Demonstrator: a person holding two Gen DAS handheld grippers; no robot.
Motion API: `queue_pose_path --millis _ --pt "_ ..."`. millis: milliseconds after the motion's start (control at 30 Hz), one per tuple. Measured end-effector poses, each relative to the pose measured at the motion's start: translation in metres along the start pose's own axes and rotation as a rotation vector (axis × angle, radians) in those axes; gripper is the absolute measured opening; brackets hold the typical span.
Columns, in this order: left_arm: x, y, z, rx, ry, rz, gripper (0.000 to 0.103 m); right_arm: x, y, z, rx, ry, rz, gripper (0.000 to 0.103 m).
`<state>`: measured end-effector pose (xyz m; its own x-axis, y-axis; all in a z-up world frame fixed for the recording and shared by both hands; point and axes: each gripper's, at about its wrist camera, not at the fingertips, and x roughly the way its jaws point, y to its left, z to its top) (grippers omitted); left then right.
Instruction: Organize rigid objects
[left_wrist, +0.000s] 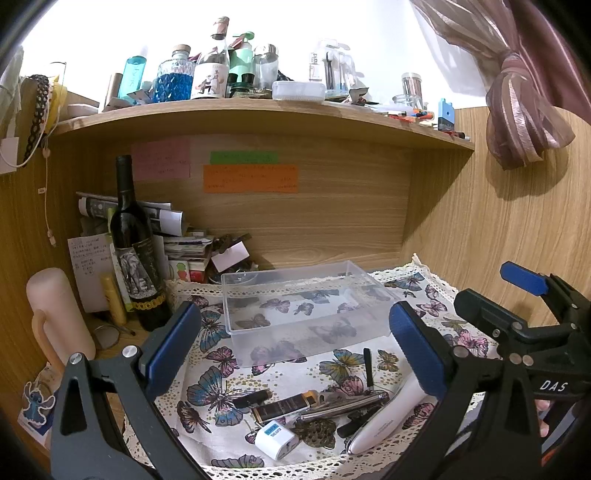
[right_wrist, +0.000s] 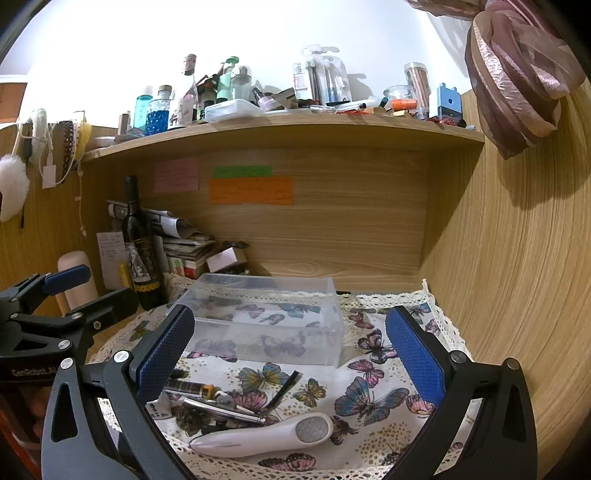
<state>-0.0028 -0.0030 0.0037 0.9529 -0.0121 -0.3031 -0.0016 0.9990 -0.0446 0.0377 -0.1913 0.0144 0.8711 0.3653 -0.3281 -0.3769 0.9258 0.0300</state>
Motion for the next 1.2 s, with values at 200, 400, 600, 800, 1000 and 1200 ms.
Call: queue_pose_path --millis 200,400,600,800,1000,1200 --pt "0.0002 0.0002 -0.0005 -0.004 0.003 -0.002 0.103 0.0 -0.0005 -0.0007 -0.001 0.0 0.0 0.103" --pt "0.0024 0.0002 -0.0001 -0.009 0.01 -0.005 0.103 -0.0005 0.0019 -0.0008 0.004 0.0 0.001 0.103" --pt "0.0024 0.0002 0.0 -0.009 0.01 -0.005 0.103 -0.0004 0.0007 -0.0015 0.002 0.001 0.002 0.103" --pt "0.0023 -0.0005 -0.0006 -0.009 0.01 -0.004 0.103 -0.001 0.0027 -0.0018 0.003 0.001 0.002 0.103" --pt "0.0027 -0.0008 -0.0008 -0.009 0.011 -0.005 0.103 -0.0007 0.0029 -0.0019 0.005 0.003 0.003 0.103" --pt "0.0049 -0.0014 -0.0042 -0.008 0.016 -0.011 0.103 0.0 0.0042 -0.0033 0.009 0.01 -0.002 0.103"
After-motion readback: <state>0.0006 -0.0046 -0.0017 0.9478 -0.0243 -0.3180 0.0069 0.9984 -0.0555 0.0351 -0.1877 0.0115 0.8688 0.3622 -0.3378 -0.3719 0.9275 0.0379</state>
